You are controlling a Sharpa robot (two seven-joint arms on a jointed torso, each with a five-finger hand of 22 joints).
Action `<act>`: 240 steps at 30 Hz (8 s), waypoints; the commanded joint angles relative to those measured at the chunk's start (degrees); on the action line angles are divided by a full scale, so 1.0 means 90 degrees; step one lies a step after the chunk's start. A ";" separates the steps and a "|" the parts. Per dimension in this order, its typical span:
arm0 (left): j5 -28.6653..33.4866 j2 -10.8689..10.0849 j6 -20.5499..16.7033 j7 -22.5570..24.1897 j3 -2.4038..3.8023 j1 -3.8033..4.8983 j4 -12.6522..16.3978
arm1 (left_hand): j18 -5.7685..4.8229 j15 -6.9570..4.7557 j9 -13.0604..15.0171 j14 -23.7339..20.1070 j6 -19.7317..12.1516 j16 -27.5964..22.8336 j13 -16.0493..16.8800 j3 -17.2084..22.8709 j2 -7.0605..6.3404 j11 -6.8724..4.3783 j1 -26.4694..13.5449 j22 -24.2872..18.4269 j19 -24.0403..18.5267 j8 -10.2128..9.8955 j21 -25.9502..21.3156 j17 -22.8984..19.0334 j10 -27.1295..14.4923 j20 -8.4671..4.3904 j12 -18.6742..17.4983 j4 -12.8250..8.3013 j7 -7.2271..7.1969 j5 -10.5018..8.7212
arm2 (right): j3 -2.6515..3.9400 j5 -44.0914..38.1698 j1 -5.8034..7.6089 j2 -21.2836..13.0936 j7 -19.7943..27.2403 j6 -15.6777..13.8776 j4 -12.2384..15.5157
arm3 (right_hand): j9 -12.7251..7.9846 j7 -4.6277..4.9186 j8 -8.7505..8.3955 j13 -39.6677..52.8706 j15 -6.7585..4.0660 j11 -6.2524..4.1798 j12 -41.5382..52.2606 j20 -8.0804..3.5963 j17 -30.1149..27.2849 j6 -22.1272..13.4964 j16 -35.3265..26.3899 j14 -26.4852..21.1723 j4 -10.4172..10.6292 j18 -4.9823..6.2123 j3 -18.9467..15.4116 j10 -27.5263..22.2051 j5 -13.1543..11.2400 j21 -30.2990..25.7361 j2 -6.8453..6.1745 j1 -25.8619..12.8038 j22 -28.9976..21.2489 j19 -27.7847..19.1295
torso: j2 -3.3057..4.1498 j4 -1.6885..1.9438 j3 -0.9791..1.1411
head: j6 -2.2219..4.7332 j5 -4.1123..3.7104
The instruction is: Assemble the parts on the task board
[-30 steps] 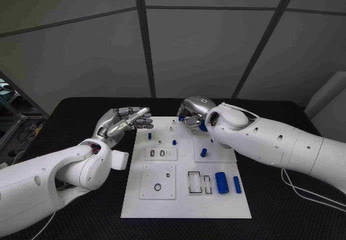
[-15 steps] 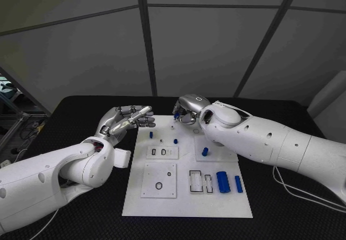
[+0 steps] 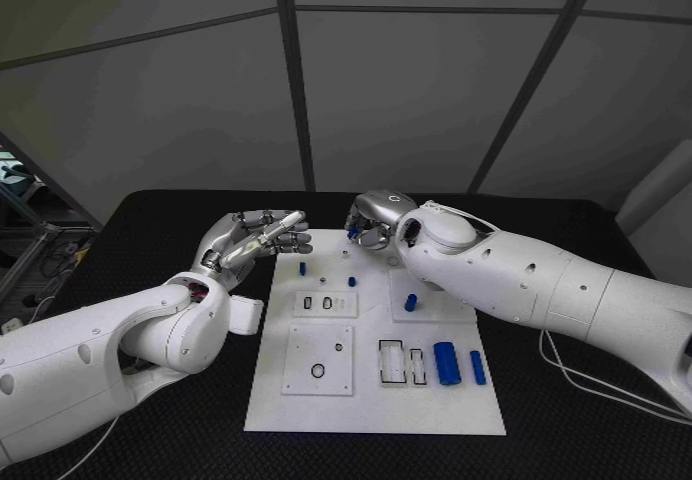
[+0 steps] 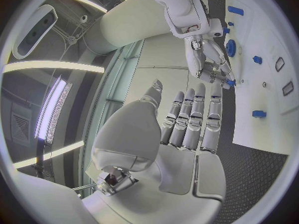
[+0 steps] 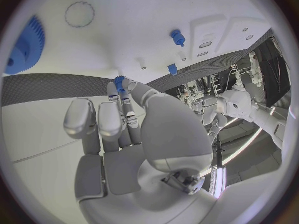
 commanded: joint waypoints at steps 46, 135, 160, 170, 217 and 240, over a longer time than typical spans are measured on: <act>0.0003 -0.0145 0.0139 -0.0025 0.0021 0.0041 0.0007 | 0.0324 0.0022 -0.0009 0.0014 -0.0023 -0.0064 -0.0011 -0.0005 0.0059 0.0044 -0.0019 -0.0020 0.0034 -0.0065 -0.0011 0.0014 -0.0040 -0.0001 -0.0058 -0.0045 0.0051 -0.0004 | 0.0021 0.0879 0.0016 -0.1422 -0.0099 -0.0518 0.1445 | 0.0051 0.0128 0.0034 0.0022 0.0089 0.0078 0.0468 0.0158 -0.0100 -0.0530 0.0113 0.0039 0.0605 0.0007 -0.0280 -0.0541 -0.0014 -0.0137 -0.0486 -0.0404 -0.0289 -0.0213 | -0.0047 -0.0114 0.0054 | 0.0040 0.0016; 0.0034 0.0020 0.0236 -0.0070 0.0020 0.0040 -0.0261 | 0.0324 0.0027 -0.0008 0.0002 -0.0030 -0.0101 -0.0012 -0.0008 0.0065 0.0043 -0.0019 -0.0033 0.0028 -0.0090 -0.0024 0.0019 -0.0055 0.0003 -0.0090 -0.0056 0.0042 -0.0004 | 0.0254 0.1020 0.0011 -0.1449 -0.0745 0.0950 0.0691 | 0.0168 -0.0112 0.1154 0.7364 -0.0175 -0.0260 0.7801 -0.0016 0.2808 -0.0538 0.1663 0.0441 0.2046 -0.0362 -0.2268 0.0878 0.0026 0.0804 0.0148 0.1295 0.1762 0.0922 | -0.0047 -0.0180 0.0177 | -0.0099 -0.0064; 0.0034 0.0010 0.0236 -0.0071 0.0020 0.0040 -0.0257 | 0.0325 0.0028 -0.0007 0.0002 -0.0029 -0.0114 -0.0011 -0.0006 0.0077 0.0045 -0.0017 -0.0037 0.0028 -0.0098 -0.0027 0.0023 -0.0057 0.0005 -0.0101 -0.0059 0.0044 -0.0002 | 0.0177 0.0296 0.0010 -0.1189 -0.0764 0.0148 0.1876 | 0.0148 -0.0129 0.1017 0.7401 -0.0212 -0.0285 0.7812 -0.0076 0.2847 -0.0454 0.1671 0.0449 0.1938 -0.0381 -0.2033 0.0907 0.0042 0.0836 0.0004 0.1150 0.1846 0.0967 | -0.0044 -0.0170 0.0170 | -0.0039 -0.0049; 0.0034 0.0013 0.0231 -0.0064 0.0020 0.0041 -0.0279 | 0.0325 0.0028 -0.0007 0.0002 -0.0029 -0.0114 -0.0011 -0.0006 0.0077 0.0045 -0.0017 -0.0037 0.0028 -0.0098 -0.0027 0.0023 -0.0057 0.0005 -0.0101 -0.0059 0.0044 -0.0002 | 0.0026 0.0199 0.0009 -0.0700 -0.0799 0.0265 0.1586 | 0.0139 -0.0120 0.0979 0.7375 -0.0207 -0.0279 0.7785 -0.0073 0.2832 -0.0460 0.1664 0.0446 0.1942 -0.0381 -0.2003 0.0887 0.0038 0.0835 -0.0024 0.1101 0.1846 0.0966 | -0.0031 -0.0169 0.0173 | -0.0043 -0.0017; 0.0034 0.0059 0.0252 -0.0089 0.0021 0.0042 -0.0285 | 0.0325 0.0028 -0.0007 0.0002 -0.0029 -0.0114 -0.0011 -0.0006 0.0077 0.0045 -0.0017 -0.0037 0.0028 -0.0098 -0.0027 0.0023 -0.0057 0.0005 -0.0101 -0.0059 0.0044 -0.0002 | -0.0178 0.0107 0.0009 0.0027 -0.0779 0.0684 0.0715 | -0.0023 0.0069 0.0217 0.6802 -0.0049 -0.0099 0.7258 0.0076 0.2867 -0.1304 0.1666 0.0449 0.1979 -0.0367 -0.1800 0.0386 -0.0081 0.0796 -0.0372 0.0583 0.1787 0.0914 | -0.0034 -0.0179 0.0187 | -0.0111 0.0049; 0.0034 0.0047 0.0251 -0.0116 0.0021 0.0042 -0.0273 | 0.0325 0.0033 -0.0007 0.0004 -0.0038 -0.0152 -0.0012 -0.0007 0.0099 0.0056 -0.0023 -0.0052 0.0029 -0.0131 -0.0040 0.0034 -0.0072 0.0009 -0.0140 -0.0067 0.0060 -0.0004 | -0.0179 0.0477 0.0009 -0.0065 -0.0872 0.1151 0.0665 | -0.0001 0.0119 -0.0116 0.6956 0.0003 -0.0041 0.7460 0.0123 0.3120 -0.1529 0.1758 0.0493 0.2682 -0.0374 -0.1877 0.0447 0.0524 0.0806 -0.0272 -0.0571 0.1834 0.0937 | -0.0035 -0.0177 0.0191 | -0.0097 0.0052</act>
